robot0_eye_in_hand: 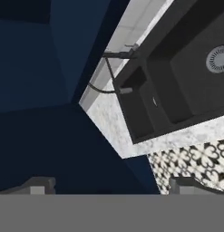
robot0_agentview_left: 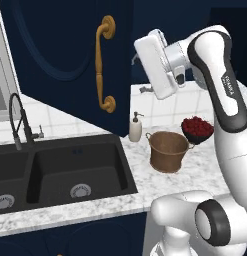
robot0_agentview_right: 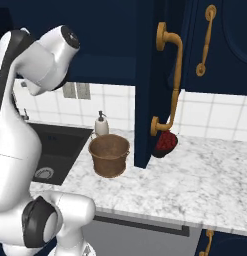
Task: Open the cabinet, pick up the bread from the cabinet and place it in the basket. Then move the basket to the dining counter.
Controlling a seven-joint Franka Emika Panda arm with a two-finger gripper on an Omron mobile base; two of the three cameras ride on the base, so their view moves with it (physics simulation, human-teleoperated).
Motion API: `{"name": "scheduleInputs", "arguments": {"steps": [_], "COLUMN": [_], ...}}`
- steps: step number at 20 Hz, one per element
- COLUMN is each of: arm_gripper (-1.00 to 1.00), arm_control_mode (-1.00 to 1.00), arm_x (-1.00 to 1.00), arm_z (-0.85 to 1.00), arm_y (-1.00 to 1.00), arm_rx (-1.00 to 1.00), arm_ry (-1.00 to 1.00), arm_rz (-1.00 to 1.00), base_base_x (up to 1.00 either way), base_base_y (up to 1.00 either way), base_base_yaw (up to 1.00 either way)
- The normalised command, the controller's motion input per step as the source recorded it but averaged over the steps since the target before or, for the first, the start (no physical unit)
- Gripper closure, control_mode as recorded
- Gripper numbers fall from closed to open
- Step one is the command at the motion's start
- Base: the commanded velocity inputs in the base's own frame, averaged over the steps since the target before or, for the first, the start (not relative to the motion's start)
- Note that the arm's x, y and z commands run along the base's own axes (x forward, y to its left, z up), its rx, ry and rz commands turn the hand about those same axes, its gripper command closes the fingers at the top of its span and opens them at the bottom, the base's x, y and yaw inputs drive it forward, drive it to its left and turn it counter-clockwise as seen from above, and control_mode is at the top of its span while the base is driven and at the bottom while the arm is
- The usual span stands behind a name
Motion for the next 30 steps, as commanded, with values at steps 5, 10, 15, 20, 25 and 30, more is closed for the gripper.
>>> {"name": "scheduleInputs", "arguments": {"steps": [5,10,15,20,25,30], "arm_gripper": [-1.0,-1.0,-1.0,-1.0,-1.0,-1.0], "arm_control_mode": [-1.0,-1.0,-1.0,-1.0,-1.0,-1.0], "arm_x": [0.14,0.0,-0.34,-0.52,-0.01,-0.2], "arm_z": [0.22,0.05,-0.06,-0.14,-0.17,0.0], "arm_y": [0.83,0.98,1.0,1.0,0.9,-0.67], "arm_rx": [0.1,0.0,0.0,-0.02,-0.14,-0.17], "arm_ry": [0.0,-0.07,-0.15,-0.22,-0.37,-0.32], "arm_rz": [0.22,0.24,0.25,0.17,0.0,-0.19], "base_base_x": [0.0,0.0,0.0,0.0,0.0,0.0], "base_base_y": [0.0,0.0,0.0,0.0,0.0,0.0], "base_base_yaw": [0.0,0.0,0.0,0.0,0.0,0.0]}}
